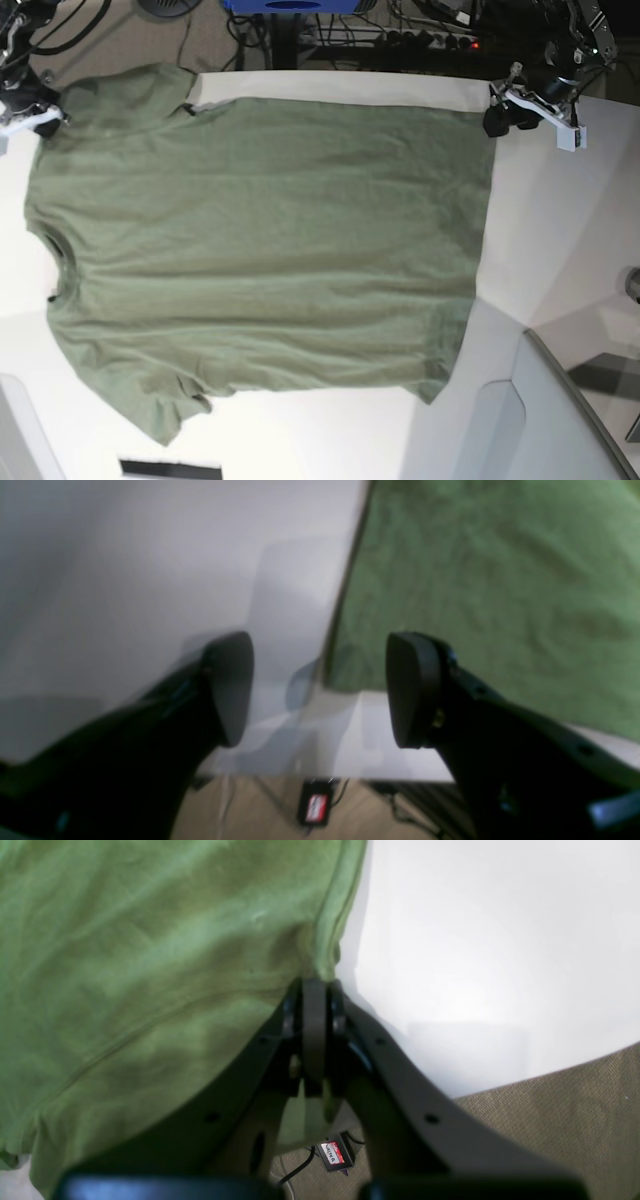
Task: Layout the t-shirt on the table in an organized manner, then fold the t-shirt properly
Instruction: 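Release the shirt with the left gripper and regrasp its hem corner, then hold the shirt corners with both grippers and pull them taut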
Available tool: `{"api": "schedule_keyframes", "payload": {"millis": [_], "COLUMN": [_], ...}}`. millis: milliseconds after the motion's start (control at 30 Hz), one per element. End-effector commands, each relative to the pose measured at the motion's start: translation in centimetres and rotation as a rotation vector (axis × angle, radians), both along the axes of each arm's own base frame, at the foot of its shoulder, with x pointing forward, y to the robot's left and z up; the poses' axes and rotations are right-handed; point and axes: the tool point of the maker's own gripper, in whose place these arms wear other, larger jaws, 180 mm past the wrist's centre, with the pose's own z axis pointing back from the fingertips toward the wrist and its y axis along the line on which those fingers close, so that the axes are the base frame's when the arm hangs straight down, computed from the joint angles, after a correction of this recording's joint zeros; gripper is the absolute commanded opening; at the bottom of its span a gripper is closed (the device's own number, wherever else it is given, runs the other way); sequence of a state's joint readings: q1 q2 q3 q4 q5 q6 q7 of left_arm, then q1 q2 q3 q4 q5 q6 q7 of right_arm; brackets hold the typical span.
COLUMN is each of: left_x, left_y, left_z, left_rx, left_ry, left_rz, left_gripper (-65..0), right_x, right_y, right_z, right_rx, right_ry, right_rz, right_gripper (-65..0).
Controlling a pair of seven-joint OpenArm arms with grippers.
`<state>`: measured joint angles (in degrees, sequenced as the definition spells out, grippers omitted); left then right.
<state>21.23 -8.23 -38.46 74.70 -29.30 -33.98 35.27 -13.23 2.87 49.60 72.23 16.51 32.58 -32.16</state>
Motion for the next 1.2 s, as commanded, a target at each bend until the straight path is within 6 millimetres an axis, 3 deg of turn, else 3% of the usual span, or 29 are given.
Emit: {"api": "schedule_keyframes", "payload": {"millis": [0,100,233,333,467,600,767,1000,1167], "left_x": [-0.9,-0.6,-0.8,-1.0,-0.6,-0.5,-0.5,-0.2,-0.8], "left_y": [-0.7,-2.6,-5.0,-5.0,-4.7,-4.5,-1.5,1.0,1.0], "left_z": [-0.9,-1.5,-2.5,-2.9,-2.6,-2.4,-1.2,0.1,-0.1], "left_rx": [-0.01,-0.037,-0.074,-0.081,-0.073,-0.067,-0.018,0.036,0.035], "left_ry": [0.051,0.039,0.035,0.044,0.034,0.029,0.003,-0.016,-0.005], "left_rz": [-0.034,-0.069,-0.105,-0.098,-0.1,-0.096,-0.031,-0.012,-0.013], "left_gripper": [-24.8,-25.7,-39.7,-50.2,-54.8,-54.8,-54.0,-32.3,-28.5], "right_x": [0.6,0.6,0.6,0.5,0.5,0.5,0.5,0.5,1.2], "right_y": [-1.0,-1.0,-1.0,-1.0,-1.1,-1.0,-1.0,-1.0,0.5], "right_z": [0.9,0.9,0.9,0.9,0.9,0.9,0.9,0.9,0.5], "right_rx": [-0.025,-0.025,-0.026,-0.027,-0.029,-0.028,-0.029,-0.028,-0.018], "right_ry": [-0.032,-0.032,-0.031,-0.028,-0.028,-0.028,-0.027,-0.027,-0.017], "right_rz": [0.001,0.001,0.002,0.002,0.003,0.002,0.003,0.005,0.065], "right_gripper": [-65.0,-65.0,-65.0,-65.0,-65.0,-65.0,-65.0,-65.0,-65.0]}}
